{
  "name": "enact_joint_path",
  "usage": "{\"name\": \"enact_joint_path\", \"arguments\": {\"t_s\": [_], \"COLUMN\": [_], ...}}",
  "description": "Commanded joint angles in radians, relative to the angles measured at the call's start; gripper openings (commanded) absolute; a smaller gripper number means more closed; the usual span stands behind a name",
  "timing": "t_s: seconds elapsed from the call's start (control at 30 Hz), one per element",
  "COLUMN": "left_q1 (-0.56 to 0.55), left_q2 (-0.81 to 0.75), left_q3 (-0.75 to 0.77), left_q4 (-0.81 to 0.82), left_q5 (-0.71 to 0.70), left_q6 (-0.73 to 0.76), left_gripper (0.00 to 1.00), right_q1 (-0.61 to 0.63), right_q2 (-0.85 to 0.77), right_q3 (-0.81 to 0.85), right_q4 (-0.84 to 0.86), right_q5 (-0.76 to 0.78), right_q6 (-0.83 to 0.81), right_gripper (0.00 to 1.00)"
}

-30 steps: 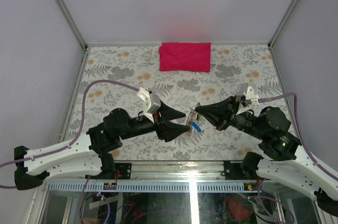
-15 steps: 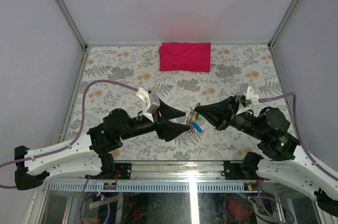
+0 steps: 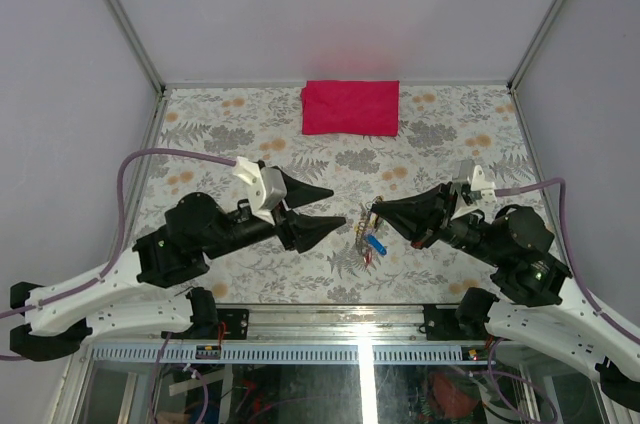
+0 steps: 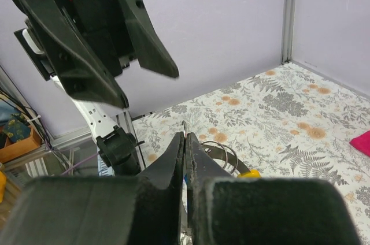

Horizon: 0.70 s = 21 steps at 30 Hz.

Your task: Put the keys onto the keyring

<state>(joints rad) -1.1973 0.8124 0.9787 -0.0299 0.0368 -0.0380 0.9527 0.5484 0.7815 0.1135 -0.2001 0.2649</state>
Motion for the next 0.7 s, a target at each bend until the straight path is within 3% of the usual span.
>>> {"name": "enact_joint_path", "arguments": {"t_s": [0.0,0.23,0.67], "left_q1": [-0.003,-0.003,-0.004], "left_q2": [0.013,0.063,0.02], "left_q3": [0.113,0.23,0.221], "left_q4": [-0.145,-0.262,-0.268], "left_q5": [-0.064,-0.106,-0.154], "left_q6": [0.142,0.291,0.405], "left_gripper": [0.53,0.53,0.54], "right_q1": [-0.002,-0.001,-0.009], "right_q2": [0.01,0.076,0.289], "right_q3": [0.059,0.192,0.387], "right_q4": [0.034,-0.135,-0.255], "right_q5": [0.018,0.014,-0.055], "right_q6": [0.016,0.018,0.039], "right_gripper": [0.0,0.0,0.0]}}
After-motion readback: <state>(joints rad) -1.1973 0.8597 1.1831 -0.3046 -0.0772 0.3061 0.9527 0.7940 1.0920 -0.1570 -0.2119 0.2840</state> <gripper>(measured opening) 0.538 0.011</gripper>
